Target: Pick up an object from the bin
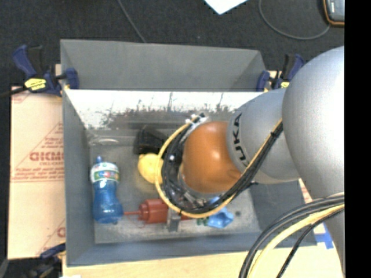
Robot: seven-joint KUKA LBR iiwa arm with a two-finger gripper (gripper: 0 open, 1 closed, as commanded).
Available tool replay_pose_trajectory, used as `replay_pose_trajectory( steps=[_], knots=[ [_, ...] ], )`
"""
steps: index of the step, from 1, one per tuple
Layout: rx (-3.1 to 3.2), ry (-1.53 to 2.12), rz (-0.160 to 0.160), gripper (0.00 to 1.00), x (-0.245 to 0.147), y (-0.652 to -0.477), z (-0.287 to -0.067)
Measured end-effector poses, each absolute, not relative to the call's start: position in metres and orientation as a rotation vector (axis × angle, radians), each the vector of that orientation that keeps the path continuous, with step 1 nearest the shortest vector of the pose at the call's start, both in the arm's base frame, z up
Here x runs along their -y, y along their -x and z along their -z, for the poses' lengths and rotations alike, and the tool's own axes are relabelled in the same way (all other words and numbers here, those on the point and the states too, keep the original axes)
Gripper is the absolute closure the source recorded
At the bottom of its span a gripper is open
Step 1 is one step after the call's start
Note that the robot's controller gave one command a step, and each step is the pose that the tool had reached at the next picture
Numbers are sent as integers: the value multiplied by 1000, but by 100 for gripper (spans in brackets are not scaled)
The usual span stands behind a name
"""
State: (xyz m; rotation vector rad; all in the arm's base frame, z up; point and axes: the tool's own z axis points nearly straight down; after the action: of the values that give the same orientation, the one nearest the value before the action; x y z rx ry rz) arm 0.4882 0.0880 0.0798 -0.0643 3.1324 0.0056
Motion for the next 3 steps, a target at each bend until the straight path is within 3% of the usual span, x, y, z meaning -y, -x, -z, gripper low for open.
replay_pose_trajectory(
  steps=[2, 3],
  knots=[
    [-3129, 60, -7, 100, -88, -489, -101],
    [-3138, 58, -5, 100, -87, -487, -132]
  ],
)
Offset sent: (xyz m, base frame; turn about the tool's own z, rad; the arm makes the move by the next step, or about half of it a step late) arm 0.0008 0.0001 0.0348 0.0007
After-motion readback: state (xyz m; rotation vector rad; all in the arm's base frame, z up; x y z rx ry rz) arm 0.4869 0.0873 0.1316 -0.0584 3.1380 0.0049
